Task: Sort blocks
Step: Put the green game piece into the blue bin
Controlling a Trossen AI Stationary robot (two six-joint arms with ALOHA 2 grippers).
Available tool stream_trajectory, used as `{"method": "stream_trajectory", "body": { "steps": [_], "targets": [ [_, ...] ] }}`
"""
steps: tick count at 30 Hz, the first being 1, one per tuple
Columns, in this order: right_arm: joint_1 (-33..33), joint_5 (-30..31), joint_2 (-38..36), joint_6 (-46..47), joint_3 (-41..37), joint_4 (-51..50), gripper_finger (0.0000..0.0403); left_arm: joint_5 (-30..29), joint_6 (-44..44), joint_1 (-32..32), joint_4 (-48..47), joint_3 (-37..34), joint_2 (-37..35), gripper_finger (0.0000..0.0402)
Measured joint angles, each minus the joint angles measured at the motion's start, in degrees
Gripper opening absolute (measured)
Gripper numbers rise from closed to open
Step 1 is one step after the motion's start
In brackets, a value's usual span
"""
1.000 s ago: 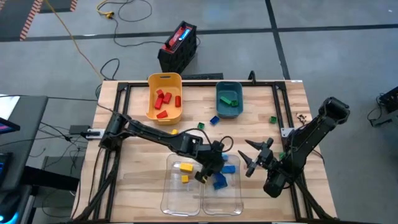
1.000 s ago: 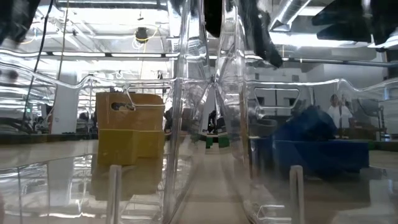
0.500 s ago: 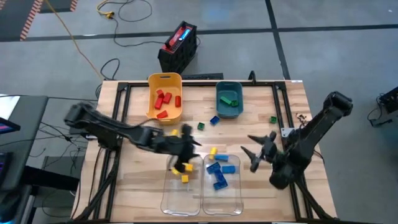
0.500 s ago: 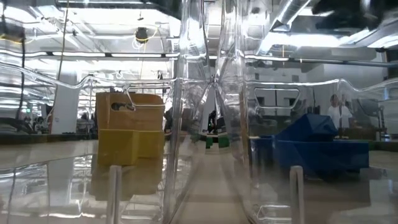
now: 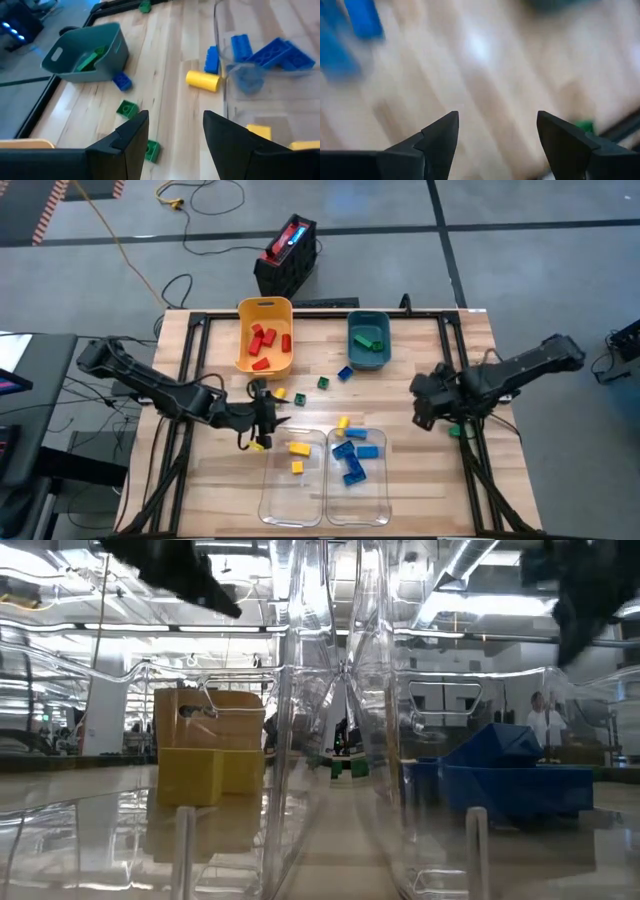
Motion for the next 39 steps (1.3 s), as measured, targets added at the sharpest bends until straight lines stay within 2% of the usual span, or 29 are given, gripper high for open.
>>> {"method": "stream_trajectory", "body": {
  "steps": [4, 8, 11, 15, 19, 22, 26, 39],
  "targets": [
    [-1.8, -11.08, 4.31, -2.57, -2.97, -2.79, 0.0286, -0.85, 3.89, 0.06, 5.03, -3.82, 0.14, 0.0182],
    [-7.43, -25.44, 8.83, -4.42, -5.18, -4.44, 0.0289, -1.15, 8.99, 1.61, 9.16, -5.41, 0.1, 0.0182],
    [-10.6, -30.42, 13.8, -9.72, -5.42, -6.04, 0.03, -1.13, 11.37, 3.2, 10.47, -5.45, 0.11, 0.0182],
    [-12.37, -30.79, 21.37, -17.26, -5.4, -7.06, 0.0327, 0.14, 12.46, 4.68, 11.14, -5.44, 0.08, 0.0182],
    [-13.41, -29.63, 30.84, -20.78, -5.42, -11.68, 0.0358, 1.51, 12.53, 5.25, 10.23, -5.42, 0.08, 0.0182],
    [-13.38, -28.31, 35.15, -22.49, -5.42, -11.06, 0.0378, 1.57, 12.96, 5.51, 9.91, -5.43, 0.11, 0.0182],
    [-11.62, -28.37, 35.01, -24.77, -5.48, -6.21, 0.0385, 1.58, 12.88, 5.51, 8.44, -5.42, 0.1, 0.0182],
    [-9.64, -27.83, 33.29, -19.41, -7.68, -3.5, 0.0375, 1.61, 11.9, 5.51, 5.83, -5.42, 0.1, 0.0182]
  ]
}}
